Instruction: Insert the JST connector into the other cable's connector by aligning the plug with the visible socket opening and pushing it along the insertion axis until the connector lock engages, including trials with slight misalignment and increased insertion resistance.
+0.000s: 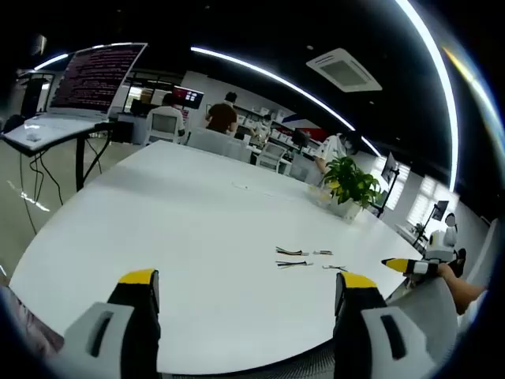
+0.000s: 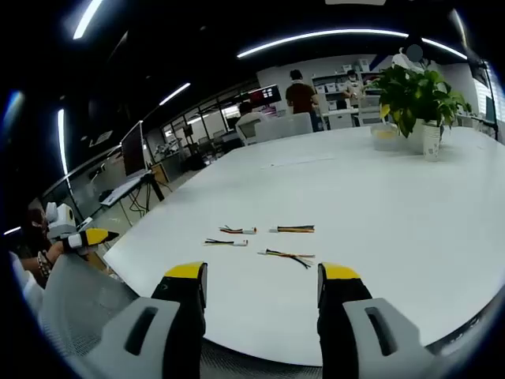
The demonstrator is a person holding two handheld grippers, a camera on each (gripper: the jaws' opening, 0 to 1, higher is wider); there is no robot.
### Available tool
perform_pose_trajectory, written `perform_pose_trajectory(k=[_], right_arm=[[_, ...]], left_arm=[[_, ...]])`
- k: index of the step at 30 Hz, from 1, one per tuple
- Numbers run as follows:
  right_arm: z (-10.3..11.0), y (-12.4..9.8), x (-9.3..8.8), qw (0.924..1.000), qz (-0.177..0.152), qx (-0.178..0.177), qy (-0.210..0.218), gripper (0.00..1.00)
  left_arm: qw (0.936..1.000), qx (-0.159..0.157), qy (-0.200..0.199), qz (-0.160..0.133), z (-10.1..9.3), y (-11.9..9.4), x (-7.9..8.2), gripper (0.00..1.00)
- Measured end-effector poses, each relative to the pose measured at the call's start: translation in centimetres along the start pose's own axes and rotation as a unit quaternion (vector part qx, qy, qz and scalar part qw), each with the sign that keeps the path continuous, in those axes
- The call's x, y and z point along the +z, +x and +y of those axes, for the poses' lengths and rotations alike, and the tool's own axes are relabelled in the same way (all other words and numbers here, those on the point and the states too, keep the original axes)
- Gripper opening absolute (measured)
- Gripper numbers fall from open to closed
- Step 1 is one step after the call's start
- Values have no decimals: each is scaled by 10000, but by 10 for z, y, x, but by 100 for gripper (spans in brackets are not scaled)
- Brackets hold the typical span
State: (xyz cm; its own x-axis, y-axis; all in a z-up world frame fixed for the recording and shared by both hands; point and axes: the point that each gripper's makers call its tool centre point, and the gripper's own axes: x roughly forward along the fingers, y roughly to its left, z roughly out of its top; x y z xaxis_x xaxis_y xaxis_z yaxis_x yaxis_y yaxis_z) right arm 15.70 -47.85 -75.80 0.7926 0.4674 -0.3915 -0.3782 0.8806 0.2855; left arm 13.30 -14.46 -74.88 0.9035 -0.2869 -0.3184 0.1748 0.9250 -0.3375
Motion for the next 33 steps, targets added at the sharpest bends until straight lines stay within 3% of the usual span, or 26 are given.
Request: perform_pose_trajectory(k=[11, 20, 25, 33], right_arm=[[-1, -1, -2, 10000, 35, -35, 15, 58], [-6, -4, 0, 9996, -112, -166, 178, 64], [-5, -7, 5, 9990, -325, -119, 274, 65], [-5, -8, 5, 9988, -335, -184, 313, 67]], left_arm=[[9999, 1, -126, -85, -1, -2, 1, 87], [9998, -67, -161, 13, -6, -3, -2, 84], [9997, -96, -181, -93, -6, -4, 1, 85], [9998, -156, -128, 6, -7, -5, -2, 86]])
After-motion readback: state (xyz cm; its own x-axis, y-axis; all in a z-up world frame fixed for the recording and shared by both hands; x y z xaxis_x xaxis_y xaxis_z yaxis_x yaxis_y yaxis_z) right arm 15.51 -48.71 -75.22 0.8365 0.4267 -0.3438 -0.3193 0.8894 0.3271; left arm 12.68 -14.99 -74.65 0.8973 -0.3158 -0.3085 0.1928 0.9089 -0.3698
